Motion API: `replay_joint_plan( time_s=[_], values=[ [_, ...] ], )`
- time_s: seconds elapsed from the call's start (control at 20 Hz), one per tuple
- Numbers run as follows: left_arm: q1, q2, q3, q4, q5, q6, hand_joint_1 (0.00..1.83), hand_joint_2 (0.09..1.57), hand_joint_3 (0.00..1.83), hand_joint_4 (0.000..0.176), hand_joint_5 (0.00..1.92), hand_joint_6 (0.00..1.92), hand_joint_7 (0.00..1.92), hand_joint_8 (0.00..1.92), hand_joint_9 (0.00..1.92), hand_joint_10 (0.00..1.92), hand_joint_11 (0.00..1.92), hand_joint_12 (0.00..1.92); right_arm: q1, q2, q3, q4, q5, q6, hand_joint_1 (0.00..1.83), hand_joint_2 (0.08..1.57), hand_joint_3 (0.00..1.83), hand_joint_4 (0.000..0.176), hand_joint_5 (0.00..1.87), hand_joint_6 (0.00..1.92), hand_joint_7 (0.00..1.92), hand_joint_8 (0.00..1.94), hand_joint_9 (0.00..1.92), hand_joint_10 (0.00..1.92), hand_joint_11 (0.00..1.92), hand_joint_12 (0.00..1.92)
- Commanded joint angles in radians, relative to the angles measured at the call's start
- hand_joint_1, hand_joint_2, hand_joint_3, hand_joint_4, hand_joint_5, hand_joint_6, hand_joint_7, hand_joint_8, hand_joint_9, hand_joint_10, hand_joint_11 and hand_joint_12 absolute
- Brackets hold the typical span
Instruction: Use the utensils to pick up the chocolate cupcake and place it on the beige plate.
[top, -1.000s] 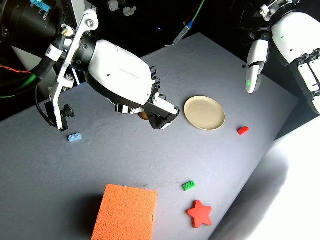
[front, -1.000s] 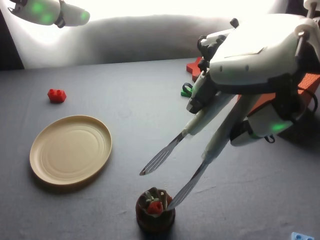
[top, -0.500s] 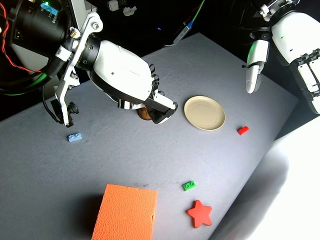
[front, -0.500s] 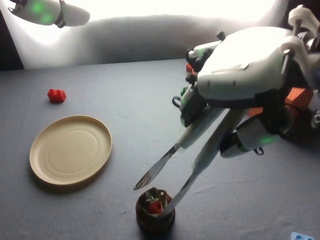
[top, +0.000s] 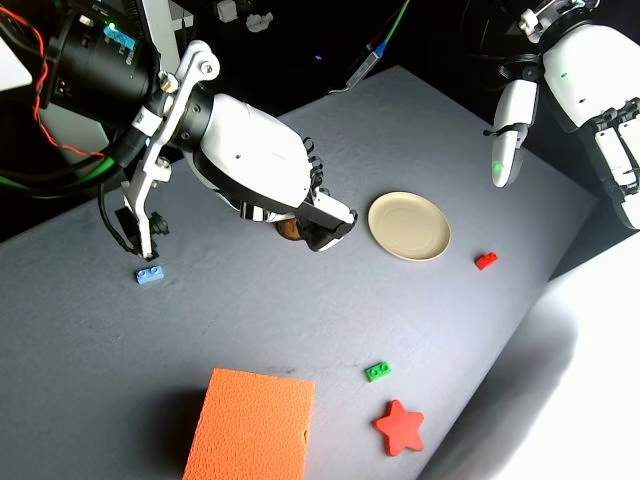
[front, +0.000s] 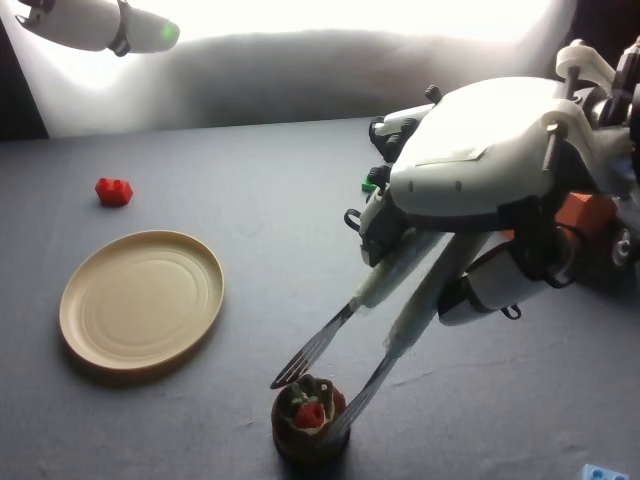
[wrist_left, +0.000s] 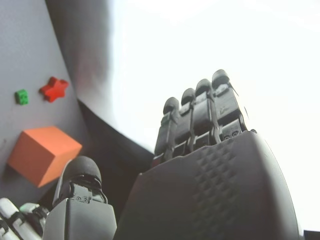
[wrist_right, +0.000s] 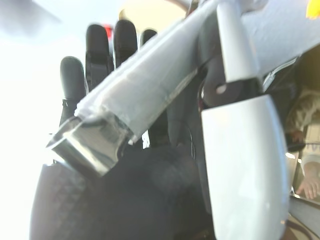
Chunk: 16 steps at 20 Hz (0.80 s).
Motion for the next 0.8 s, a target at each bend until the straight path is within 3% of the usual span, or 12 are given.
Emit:
replay_joint_plan(
  time_s=[0.0, 0.05, 0.25, 0.75],
  values=[
    [-0.013, 0.009, 0.004, 0.013, 0.006, 0.000, 0.00, 1.11, 0.00, 0.000, 0.03, 0.00, 0.00, 0.00, 0.00, 0.00, 0.00, 0.00, 0.007, 0.001, 0.001, 0.002, 0.103, 0.000, 1.00, 1.13, 0.00, 0.000, 0.73, 0.35, 0.78, 0.00, 0.70, 0.01, 0.00, 1.63],
    [-0.013, 0.009, 0.004, 0.013, 0.006, 0.000, 0.00, 1.11, 0.00, 0.000, 0.04, 0.00, 0.00, 0.00, 0.00, 0.00, 0.00, 0.00, 0.004, -0.001, 0.003, 0.001, 0.104, 0.000, 1.00, 1.15, 0.00, 0.000, 0.78, 0.09, 0.75, 0.00, 0.69, 0.00, 0.00, 1.59],
    [-0.013, 0.009, 0.004, 0.013, 0.006, 0.000, 0.00, 1.11, 0.00, 0.000, 0.05, 0.00, 0.00, 0.00, 0.00, 0.00, 0.00, 0.00, -0.008, -0.007, 0.007, -0.018, 0.119, 0.000, 1.00, 1.15, 0.00, 0.000, 0.81, 0.04, 0.74, 0.00, 0.68, 0.00, 0.00, 1.51],
    [-0.013, 0.009, 0.004, 0.013, 0.006, 0.000, 0.00, 1.11, 0.00, 0.000, 0.04, 0.00, 0.00, 0.00, 0.00, 0.00, 0.00, 0.00, -0.035, -0.038, 0.031, -0.022, 0.130, 0.000, 0.99, 1.10, 0.00, 0.000, 0.80, 0.01, 0.78, 0.01, 0.71, 0.01, 0.00, 1.61]
  ],
)
